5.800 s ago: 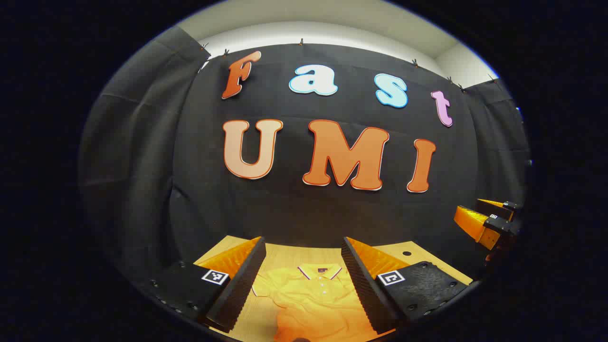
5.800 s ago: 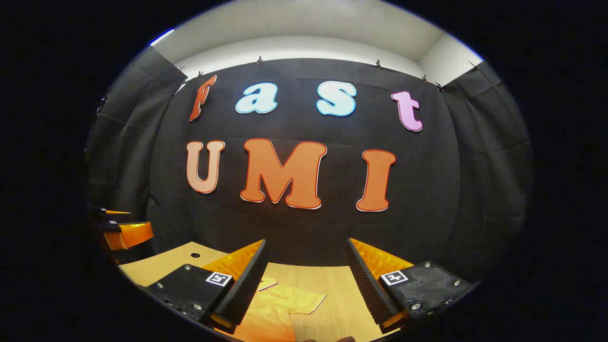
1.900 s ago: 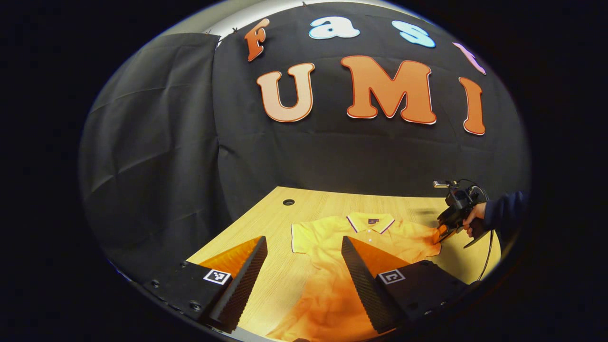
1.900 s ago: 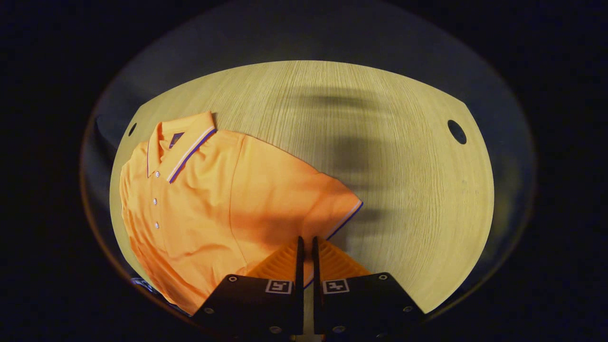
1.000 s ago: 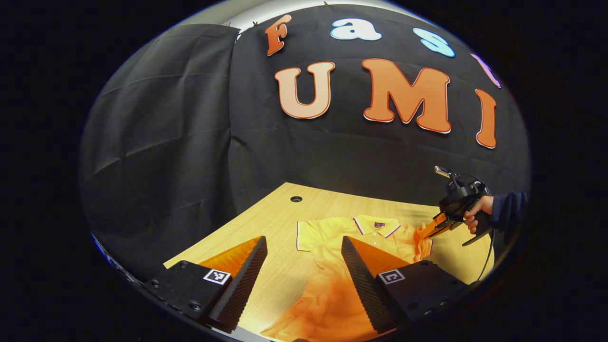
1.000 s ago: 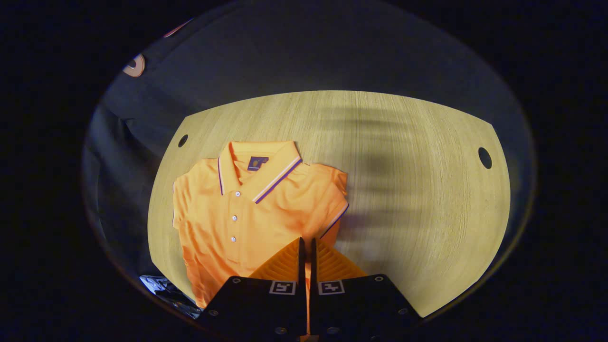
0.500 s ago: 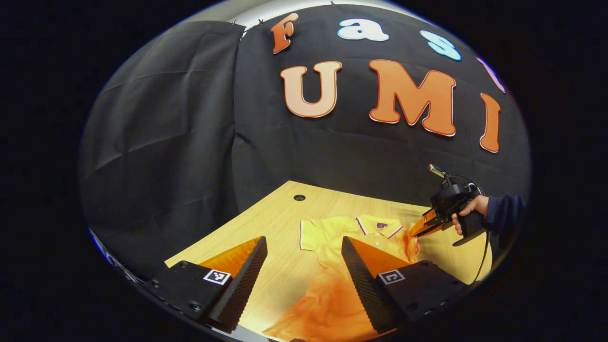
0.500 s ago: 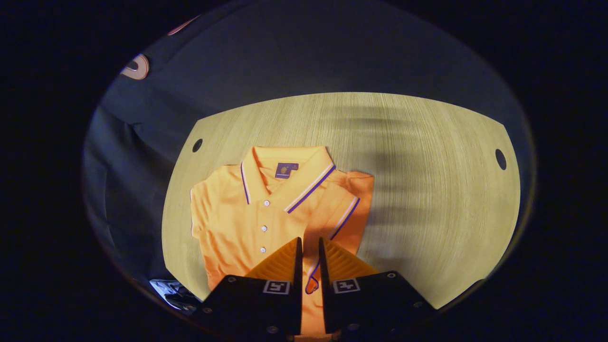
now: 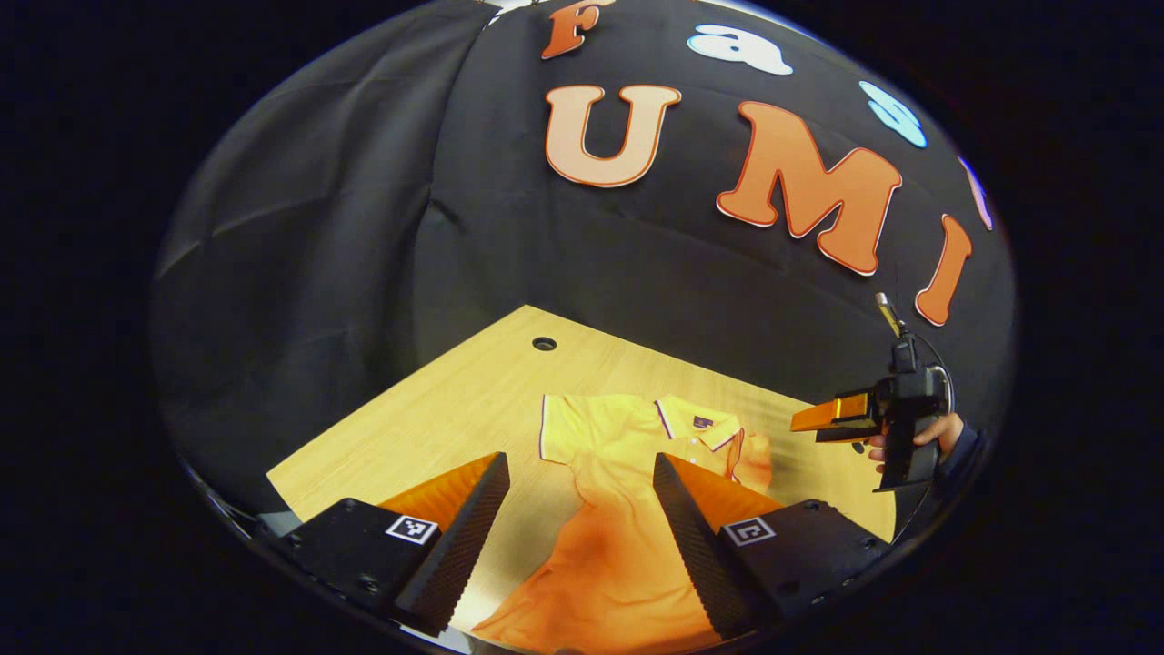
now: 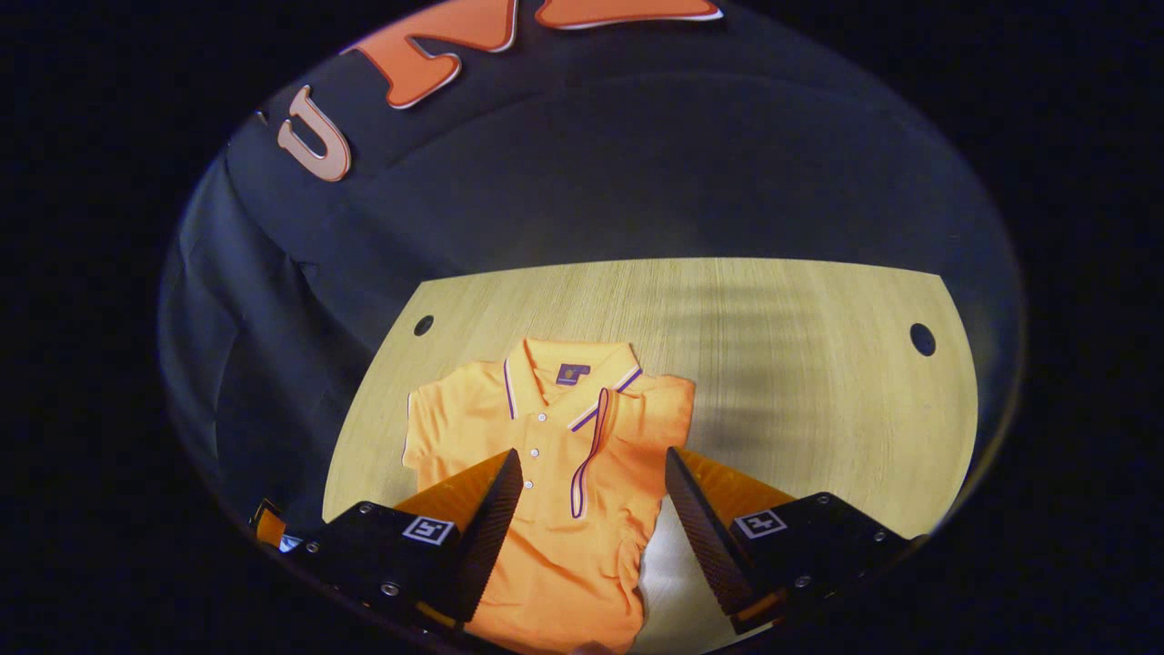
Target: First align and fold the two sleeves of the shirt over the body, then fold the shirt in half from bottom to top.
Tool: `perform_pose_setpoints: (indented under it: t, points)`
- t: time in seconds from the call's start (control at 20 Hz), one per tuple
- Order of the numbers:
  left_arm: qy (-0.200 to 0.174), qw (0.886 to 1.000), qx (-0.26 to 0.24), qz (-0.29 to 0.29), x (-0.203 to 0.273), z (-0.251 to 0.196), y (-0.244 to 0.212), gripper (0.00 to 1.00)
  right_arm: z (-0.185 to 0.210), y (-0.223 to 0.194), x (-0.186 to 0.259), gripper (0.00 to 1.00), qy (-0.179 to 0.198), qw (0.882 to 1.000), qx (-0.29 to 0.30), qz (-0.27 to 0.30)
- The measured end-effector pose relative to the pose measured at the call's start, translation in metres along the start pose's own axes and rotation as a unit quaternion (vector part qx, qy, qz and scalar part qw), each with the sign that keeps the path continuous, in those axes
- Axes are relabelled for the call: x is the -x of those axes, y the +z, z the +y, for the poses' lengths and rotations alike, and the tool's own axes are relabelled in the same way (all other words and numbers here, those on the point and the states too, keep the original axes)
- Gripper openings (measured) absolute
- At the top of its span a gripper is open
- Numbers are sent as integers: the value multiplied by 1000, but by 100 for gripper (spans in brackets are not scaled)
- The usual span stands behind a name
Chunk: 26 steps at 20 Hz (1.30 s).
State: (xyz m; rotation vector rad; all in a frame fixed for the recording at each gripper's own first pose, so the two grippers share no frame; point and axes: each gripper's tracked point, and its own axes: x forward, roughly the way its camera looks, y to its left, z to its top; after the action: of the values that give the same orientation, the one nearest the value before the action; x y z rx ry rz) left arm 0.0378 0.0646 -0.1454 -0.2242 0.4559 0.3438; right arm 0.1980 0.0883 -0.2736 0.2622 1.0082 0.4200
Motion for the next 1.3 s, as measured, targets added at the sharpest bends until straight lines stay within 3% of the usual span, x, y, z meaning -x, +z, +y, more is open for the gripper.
perform_pose_setpoints:
  t: [0.25, 0.45, 0.65, 0.75, 0.9, 1.0, 1.3]
  points:
    - [-8, 995, 36, 94, -45, 21, -13, 98, -10, 4, 55, 97, -53, 996, -8, -71]
    - [-39, 981, 39, 187, -102, 29, -19, 98, -16, -5, 104, 97, -111, 985, -10, -132]
    - [-43, 966, 36, 254, -150, 46, -28, 98, -17, -18, 146, 99, -166, 971, -10, -173]
    - [-26, 956, 0, 293, -186, 66, -36, 98, -19, -30, 168, 99, -203, 960, -6, -191]
    - [-45, 943, -28, 328, -220, 60, -45, 98, -17, -44, 192, 99, -243, 948, -19, -206]
    - [-38, 934, -56, 351, -243, 62, -51, 96, -12, -59, 212, 99, -272, 937, -35, -218]
    - [-9, 921, -99, 378, -295, 56, -66, 96, -12, -97, 239, 98, -311, 928, -24, -204]
